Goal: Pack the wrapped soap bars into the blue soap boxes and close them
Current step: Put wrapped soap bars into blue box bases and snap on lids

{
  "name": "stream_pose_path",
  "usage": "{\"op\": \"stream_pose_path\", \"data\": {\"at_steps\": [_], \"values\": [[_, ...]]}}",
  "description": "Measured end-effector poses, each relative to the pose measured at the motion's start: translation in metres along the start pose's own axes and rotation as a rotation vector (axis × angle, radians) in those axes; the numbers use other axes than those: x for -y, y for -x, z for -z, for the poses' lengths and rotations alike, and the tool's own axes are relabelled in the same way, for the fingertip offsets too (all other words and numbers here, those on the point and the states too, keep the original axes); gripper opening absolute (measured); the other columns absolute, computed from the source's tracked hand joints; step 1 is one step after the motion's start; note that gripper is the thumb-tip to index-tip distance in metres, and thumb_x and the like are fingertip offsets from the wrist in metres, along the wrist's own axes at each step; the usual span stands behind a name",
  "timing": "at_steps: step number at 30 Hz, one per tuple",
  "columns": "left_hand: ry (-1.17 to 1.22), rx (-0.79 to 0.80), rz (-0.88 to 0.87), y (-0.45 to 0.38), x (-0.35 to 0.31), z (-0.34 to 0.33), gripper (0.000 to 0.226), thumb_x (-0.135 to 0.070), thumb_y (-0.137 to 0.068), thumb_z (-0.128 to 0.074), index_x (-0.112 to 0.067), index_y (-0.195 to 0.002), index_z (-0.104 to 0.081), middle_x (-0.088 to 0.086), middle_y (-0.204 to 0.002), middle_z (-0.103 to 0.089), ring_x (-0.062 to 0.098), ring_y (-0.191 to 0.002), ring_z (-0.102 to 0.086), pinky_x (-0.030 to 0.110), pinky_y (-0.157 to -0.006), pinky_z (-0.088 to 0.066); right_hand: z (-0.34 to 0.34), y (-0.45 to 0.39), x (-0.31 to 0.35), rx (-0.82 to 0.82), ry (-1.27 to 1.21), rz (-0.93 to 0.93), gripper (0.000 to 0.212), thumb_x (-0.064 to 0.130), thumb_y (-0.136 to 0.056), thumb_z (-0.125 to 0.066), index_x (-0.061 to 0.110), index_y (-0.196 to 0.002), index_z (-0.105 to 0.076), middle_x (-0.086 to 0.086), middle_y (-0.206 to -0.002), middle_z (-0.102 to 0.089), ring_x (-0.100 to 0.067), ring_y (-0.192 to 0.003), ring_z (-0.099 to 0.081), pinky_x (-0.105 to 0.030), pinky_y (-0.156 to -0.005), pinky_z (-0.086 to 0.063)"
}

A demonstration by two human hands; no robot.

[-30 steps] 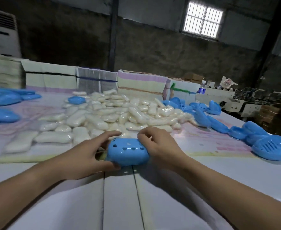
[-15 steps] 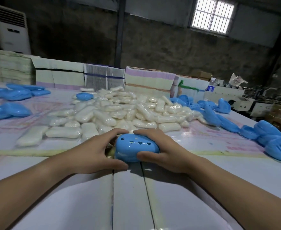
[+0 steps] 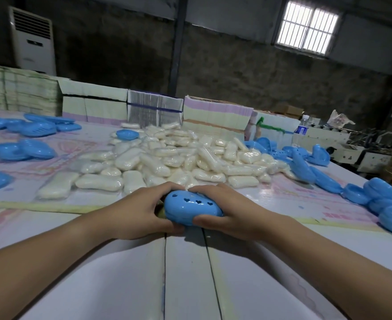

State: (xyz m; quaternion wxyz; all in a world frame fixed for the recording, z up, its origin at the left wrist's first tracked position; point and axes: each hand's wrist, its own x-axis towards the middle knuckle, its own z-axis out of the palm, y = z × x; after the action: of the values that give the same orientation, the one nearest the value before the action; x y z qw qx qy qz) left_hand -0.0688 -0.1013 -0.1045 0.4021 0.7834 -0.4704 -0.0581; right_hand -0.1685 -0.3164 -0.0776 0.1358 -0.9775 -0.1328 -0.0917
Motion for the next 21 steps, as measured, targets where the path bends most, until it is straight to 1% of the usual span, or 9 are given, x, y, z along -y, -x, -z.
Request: {"op": "stream_pose_path", "data": {"at_steps": [2,3,5,7,9,12,17,19,21], "values": [[0.006,-0.011,-0.006,-0.001,0.001,-0.001,0.062,-0.036,-0.065,-0.089,-0.052,-0.115,-0.056,-0.031,-0.109,-0.065,-0.005,-0.101,-0.063,0.011,-0.080,-0.051,0.001,-0.001,0.001,0.000,0.009,0.026,0.055,0.061,-0.085,-0.054,0.045,-0.135,-0.039,0.014,-0.123,-0.055,-0.005,-0.106,-0.043,-0.023,-0.091,-0.038],[0.014,-0.015,-0.006,-0.001,0.002,-0.001,0.062,-0.034,-0.065,-0.089,-0.051,-0.115,-0.057,-0.030,-0.109,-0.066,-0.006,-0.101,-0.063,0.010,-0.079,-0.050,0.002,-0.001,0.001,0.011,0.016,0.030,0.056,0.057,-0.087,-0.056,0.044,-0.138,-0.038,0.010,-0.122,-0.055,-0.007,-0.106,-0.044,-0.025,-0.092,-0.039],[0.028,-0.019,-0.003,-0.001,0.002,-0.001,0.061,-0.032,-0.065,-0.089,-0.050,-0.114,-0.058,-0.028,-0.108,-0.067,-0.004,-0.100,-0.064,0.013,-0.079,-0.052,0.003,-0.001,0.002,0.038,0.038,0.027,0.061,0.055,-0.090,-0.057,0.049,-0.144,-0.031,0.006,-0.117,-0.053,-0.009,-0.103,-0.044,-0.031,-0.092,-0.040],[0.039,-0.004,0.001,-0.001,0.002,-0.001,0.061,-0.031,-0.066,-0.089,-0.050,-0.114,-0.057,-0.024,-0.107,-0.067,0.000,-0.098,-0.066,0.019,-0.079,-0.056,0.004,-0.003,0.005,0.056,0.069,0.057,0.062,0.059,-0.089,-0.055,0.061,-0.141,-0.022,0.007,-0.108,-0.046,-0.005,-0.096,-0.041,-0.028,-0.083,-0.039],[0.051,0.009,0.004,-0.001,0.001,0.000,0.059,-0.031,-0.067,-0.089,-0.049,-0.113,-0.057,-0.022,-0.106,-0.068,0.003,-0.096,-0.068,0.022,-0.077,-0.058,0.006,-0.006,0.007,0.077,0.082,0.065,0.060,0.061,-0.087,-0.054,0.067,-0.137,-0.020,0.008,-0.104,-0.044,-0.005,-0.092,-0.041,-0.025,-0.078,-0.037],[0.054,-0.001,0.011,-0.002,0.001,0.001,0.059,-0.038,-0.063,-0.088,-0.048,-0.113,-0.057,-0.022,-0.105,-0.068,0.003,-0.094,-0.068,0.022,-0.075,-0.057,0.002,-0.008,0.007,0.054,-0.046,0.016,0.060,0.060,-0.086,-0.058,0.061,-0.138,-0.028,0.009,-0.108,-0.046,-0.005,-0.095,-0.047,-0.026,-0.084,-0.041],[0.023,0.002,-0.003,-0.001,0.001,0.000,0.067,-0.040,-0.063,-0.087,-0.055,-0.118,-0.052,-0.029,-0.111,-0.065,-0.003,-0.103,-0.063,0.016,-0.081,-0.053,-0.005,0.003,-0.003,-0.066,-0.160,0.052,0.058,0.050,-0.086,-0.064,0.050,-0.139,-0.040,0.013,-0.115,-0.054,0.003,-0.103,-0.048,-0.010,-0.085,-0.037],[0.014,0.004,-0.003,-0.002,0.001,0.000,0.069,-0.036,-0.067,-0.087,-0.057,-0.120,-0.049,-0.031,-0.113,-0.064,-0.005,-0.105,-0.062,0.017,-0.085,-0.052,-0.005,0.004,-0.003,-0.083,-0.182,0.059,0.057,0.050,-0.085,-0.064,0.049,-0.138,-0.043,0.016,-0.117,-0.057,0.000,-0.107,-0.049,-0.013,-0.089,-0.039],[0.014,0.004,-0.007,-0.001,0.001,0.000,0.071,-0.034,-0.069,-0.087,-0.059,-0.122,-0.047,-0.033,-0.114,-0.062,-0.006,-0.106,-0.061,0.016,-0.086,-0.052,-0.004,0.004,-0.003,-0.098,-0.207,0.064,0.052,0.049,-0.085,-0.064,0.054,-0.133,-0.044,0.022,-0.117,-0.058,0.000,-0.108,-0.051,-0.014,-0.090,-0.040]]}}
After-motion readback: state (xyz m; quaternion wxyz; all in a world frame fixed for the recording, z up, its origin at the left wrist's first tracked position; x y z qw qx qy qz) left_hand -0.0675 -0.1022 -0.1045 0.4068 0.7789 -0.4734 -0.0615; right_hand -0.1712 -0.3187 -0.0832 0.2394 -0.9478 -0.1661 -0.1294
